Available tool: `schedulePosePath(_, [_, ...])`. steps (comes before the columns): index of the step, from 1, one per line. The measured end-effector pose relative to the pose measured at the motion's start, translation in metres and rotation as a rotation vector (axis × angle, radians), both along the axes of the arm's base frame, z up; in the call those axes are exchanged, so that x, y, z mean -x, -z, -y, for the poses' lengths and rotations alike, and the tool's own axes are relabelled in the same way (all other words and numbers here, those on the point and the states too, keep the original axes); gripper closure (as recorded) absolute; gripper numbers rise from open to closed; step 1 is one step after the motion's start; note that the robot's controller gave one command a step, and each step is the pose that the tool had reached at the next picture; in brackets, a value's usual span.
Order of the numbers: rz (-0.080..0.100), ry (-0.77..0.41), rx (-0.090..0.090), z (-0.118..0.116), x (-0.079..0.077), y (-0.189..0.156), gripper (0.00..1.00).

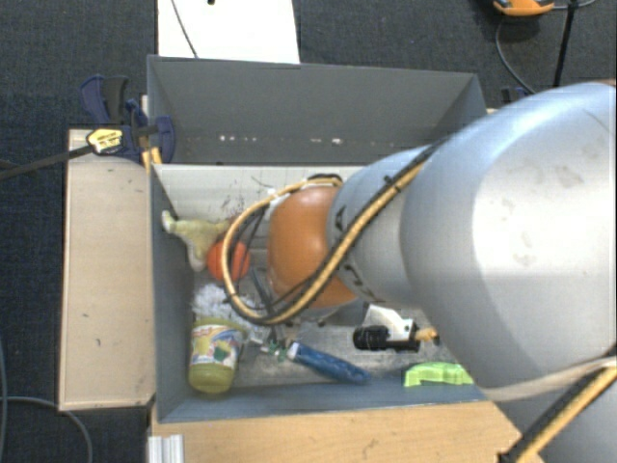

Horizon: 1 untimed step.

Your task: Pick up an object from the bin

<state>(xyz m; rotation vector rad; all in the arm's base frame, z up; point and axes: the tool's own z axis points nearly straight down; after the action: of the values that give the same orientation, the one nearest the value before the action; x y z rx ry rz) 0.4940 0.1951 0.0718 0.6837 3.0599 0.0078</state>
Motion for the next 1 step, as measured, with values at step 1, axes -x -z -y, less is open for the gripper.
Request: schedulePosePath(1, [0.0,0.0,0.0,0.0,0.0,0.0,1.0])
